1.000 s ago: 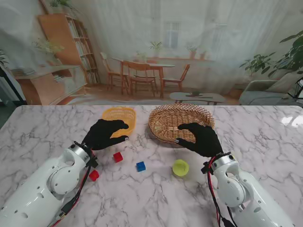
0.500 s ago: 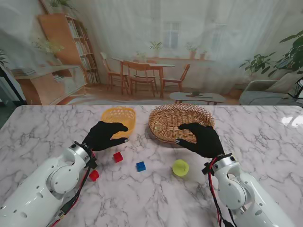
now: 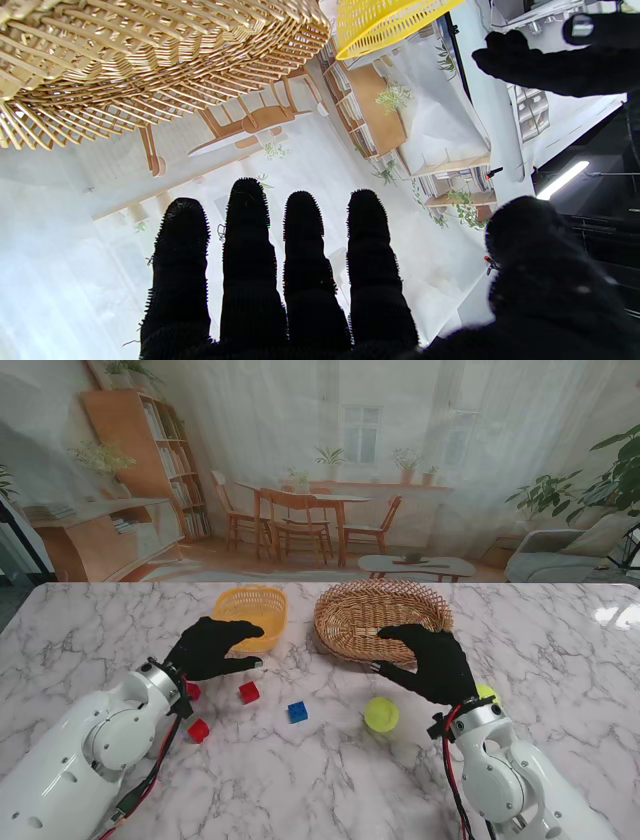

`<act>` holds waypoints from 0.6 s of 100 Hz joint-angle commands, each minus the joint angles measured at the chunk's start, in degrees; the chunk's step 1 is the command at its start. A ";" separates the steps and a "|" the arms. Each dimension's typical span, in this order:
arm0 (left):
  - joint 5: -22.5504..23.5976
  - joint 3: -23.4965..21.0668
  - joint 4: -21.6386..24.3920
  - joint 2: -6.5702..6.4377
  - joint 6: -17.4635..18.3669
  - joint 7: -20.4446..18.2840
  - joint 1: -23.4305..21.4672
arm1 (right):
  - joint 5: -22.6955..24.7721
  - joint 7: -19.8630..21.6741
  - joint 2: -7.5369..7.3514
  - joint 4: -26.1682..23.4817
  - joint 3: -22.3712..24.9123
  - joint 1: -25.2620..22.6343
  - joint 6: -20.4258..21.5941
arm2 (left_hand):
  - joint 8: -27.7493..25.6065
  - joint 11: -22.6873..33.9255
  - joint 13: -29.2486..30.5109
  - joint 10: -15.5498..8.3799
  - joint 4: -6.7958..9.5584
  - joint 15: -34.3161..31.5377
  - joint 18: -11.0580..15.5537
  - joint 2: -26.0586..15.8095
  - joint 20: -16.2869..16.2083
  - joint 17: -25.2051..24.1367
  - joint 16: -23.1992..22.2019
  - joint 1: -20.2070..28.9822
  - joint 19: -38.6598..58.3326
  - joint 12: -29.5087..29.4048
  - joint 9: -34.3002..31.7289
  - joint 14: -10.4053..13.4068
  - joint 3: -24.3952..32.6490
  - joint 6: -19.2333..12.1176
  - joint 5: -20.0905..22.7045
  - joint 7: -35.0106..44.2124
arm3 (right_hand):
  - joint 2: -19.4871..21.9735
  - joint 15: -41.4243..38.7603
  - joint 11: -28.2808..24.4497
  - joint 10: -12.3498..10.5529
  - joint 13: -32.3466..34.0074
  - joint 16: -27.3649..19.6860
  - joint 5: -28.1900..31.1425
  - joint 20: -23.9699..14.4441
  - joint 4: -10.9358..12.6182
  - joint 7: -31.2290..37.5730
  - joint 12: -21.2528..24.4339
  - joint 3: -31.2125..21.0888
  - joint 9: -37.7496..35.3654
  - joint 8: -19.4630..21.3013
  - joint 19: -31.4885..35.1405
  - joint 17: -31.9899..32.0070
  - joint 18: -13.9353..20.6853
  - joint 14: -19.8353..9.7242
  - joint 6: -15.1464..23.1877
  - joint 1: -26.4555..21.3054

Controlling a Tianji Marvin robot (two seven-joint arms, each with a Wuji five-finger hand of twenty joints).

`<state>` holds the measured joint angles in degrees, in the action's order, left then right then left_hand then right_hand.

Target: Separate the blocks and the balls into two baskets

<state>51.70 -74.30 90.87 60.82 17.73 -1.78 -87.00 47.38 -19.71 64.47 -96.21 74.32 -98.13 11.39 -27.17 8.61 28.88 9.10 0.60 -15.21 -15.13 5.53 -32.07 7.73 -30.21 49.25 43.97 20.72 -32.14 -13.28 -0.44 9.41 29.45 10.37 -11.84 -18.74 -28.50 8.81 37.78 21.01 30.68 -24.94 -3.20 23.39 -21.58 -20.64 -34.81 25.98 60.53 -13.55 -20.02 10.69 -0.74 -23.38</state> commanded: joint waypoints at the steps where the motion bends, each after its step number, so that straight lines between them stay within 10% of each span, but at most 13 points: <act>1: 0.38 -1.94 -0.25 -0.59 0.76 -0.36 -0.43 | 0.26 -0.35 0.13 -0.12 0.27 -0.41 0.13 | 0.61 -1.21 -0.18 0.65 -0.50 1.70 -0.27 0.34 -0.57 -0.26 0.89 -0.19 -1.70 -0.82 0.57 -0.23 -0.56 0.29 0.08 -0.55 | 1.69 -0.64 0.79 0.41 0.21 0.34 0.06 -0.53 1.40 -0.84 0.00 0.85 0.40 0.99 0.23 0.55 -0.93 0.26 1.30 -1.12; 60: 9.97 -9.09 -8.49 -2.69 4.84 -1.36 -0.33 | 0.43 -1.08 0.23 0.02 0.86 -0.46 -0.25 | 1.93 0.09 1.20 0.35 0.10 0.05 2.29 4.27 -1.32 1.67 -0.16 0.38 0.41 -0.40 0.34 -0.16 -0.37 1.91 -1.24 -1.59 | 1.69 -0.56 0.92 0.46 0.13 0.36 0.27 -0.55 1.39 -0.92 -0.03 0.84 0.38 0.98 0.15 0.65 -0.98 0.27 1.20 -1.12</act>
<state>61.20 -84.25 83.63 58.35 23.07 -1.26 -87.59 47.62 -20.60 64.59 -96.21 75.03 -98.34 11.43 -25.88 8.61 28.98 9.06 0.60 -15.20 -13.71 9.02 -32.09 9.41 -29.77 49.26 43.96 20.70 -32.14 -13.24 -0.63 10.20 29.48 10.24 -11.84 -18.74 -28.50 8.83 37.78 21.01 30.68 -24.94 -3.19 23.39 -21.58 -20.64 -34.81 25.98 60.53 -13.55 -20.02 10.69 -0.74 -23.38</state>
